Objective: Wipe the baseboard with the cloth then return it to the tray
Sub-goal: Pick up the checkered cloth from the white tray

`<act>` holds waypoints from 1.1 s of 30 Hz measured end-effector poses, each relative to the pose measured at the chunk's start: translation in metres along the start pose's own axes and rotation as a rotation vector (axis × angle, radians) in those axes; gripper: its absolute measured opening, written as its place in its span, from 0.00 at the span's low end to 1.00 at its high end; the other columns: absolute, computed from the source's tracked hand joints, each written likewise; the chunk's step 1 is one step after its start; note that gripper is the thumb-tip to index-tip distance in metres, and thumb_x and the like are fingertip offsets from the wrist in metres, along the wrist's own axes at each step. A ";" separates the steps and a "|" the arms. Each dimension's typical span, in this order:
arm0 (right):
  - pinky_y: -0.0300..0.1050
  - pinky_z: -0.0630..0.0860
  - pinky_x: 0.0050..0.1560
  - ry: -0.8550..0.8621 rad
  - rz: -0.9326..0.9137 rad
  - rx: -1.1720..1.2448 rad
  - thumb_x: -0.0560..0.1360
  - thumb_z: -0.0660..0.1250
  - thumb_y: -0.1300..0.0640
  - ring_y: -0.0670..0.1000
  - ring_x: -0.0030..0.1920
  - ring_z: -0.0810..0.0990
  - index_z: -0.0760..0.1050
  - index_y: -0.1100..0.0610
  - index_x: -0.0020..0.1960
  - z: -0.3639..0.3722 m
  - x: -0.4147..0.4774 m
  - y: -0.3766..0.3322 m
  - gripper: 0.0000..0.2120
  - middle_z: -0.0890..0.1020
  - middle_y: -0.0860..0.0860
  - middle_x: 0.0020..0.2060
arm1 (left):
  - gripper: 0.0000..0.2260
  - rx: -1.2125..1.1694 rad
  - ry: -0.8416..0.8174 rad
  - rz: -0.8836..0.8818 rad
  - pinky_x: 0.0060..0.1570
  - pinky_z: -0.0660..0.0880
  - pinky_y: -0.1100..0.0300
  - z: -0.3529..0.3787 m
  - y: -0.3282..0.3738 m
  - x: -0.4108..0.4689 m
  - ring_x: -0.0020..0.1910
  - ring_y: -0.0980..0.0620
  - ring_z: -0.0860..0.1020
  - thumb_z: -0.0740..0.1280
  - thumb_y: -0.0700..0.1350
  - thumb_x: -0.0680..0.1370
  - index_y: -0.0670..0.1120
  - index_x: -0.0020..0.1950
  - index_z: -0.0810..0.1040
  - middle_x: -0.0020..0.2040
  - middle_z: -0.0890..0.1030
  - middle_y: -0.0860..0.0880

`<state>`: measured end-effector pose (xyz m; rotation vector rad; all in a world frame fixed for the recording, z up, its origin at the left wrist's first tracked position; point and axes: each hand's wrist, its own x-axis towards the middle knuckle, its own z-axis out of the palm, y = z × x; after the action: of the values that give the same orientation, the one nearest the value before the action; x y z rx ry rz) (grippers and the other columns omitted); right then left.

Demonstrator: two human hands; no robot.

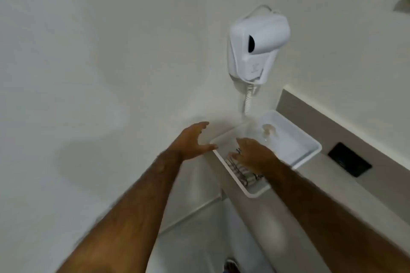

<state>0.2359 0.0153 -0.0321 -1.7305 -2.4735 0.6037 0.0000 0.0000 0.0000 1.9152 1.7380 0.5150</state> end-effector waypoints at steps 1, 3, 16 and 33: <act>0.57 0.75 0.70 -0.050 0.036 0.032 0.85 0.62 0.41 0.60 0.70 0.77 0.72 0.60 0.75 0.013 0.006 0.015 0.28 0.79 0.59 0.69 | 0.44 -0.012 -0.058 -0.007 0.67 0.73 0.56 0.018 0.001 0.015 0.70 0.46 0.76 0.78 0.59 0.72 0.45 0.82 0.64 0.77 0.72 0.46; 0.55 0.80 0.64 -0.146 0.102 0.067 0.84 0.64 0.44 0.59 0.62 0.83 0.77 0.60 0.68 0.036 0.013 0.043 0.22 0.84 0.59 0.61 | 0.42 0.043 -0.184 -0.045 0.70 0.71 0.55 0.049 0.003 0.039 0.72 0.44 0.74 0.76 0.56 0.74 0.43 0.82 0.62 0.78 0.71 0.43; 0.48 0.75 0.69 -0.237 0.389 0.014 0.84 0.66 0.52 0.56 0.66 0.79 0.72 0.59 0.69 0.119 0.061 0.114 0.17 0.79 0.57 0.66 | 0.20 0.342 -0.433 -0.166 0.68 0.70 0.52 0.203 -0.014 0.134 0.71 0.40 0.74 0.64 0.43 0.82 0.35 0.72 0.69 0.71 0.74 0.38; 0.48 0.80 0.44 -0.172 0.325 0.413 0.75 0.77 0.55 0.56 0.47 0.83 0.76 0.59 0.53 0.043 0.060 0.067 0.13 0.83 0.55 0.47 | 0.11 -0.086 -0.139 -0.127 0.47 0.74 0.56 0.115 -0.015 0.093 0.50 0.42 0.82 0.69 0.49 0.77 0.41 0.44 0.76 0.49 0.84 0.39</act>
<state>0.2616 0.0773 -0.1056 -1.9735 -1.9703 1.2368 0.0658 0.0804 -0.1064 1.7259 1.7064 0.3936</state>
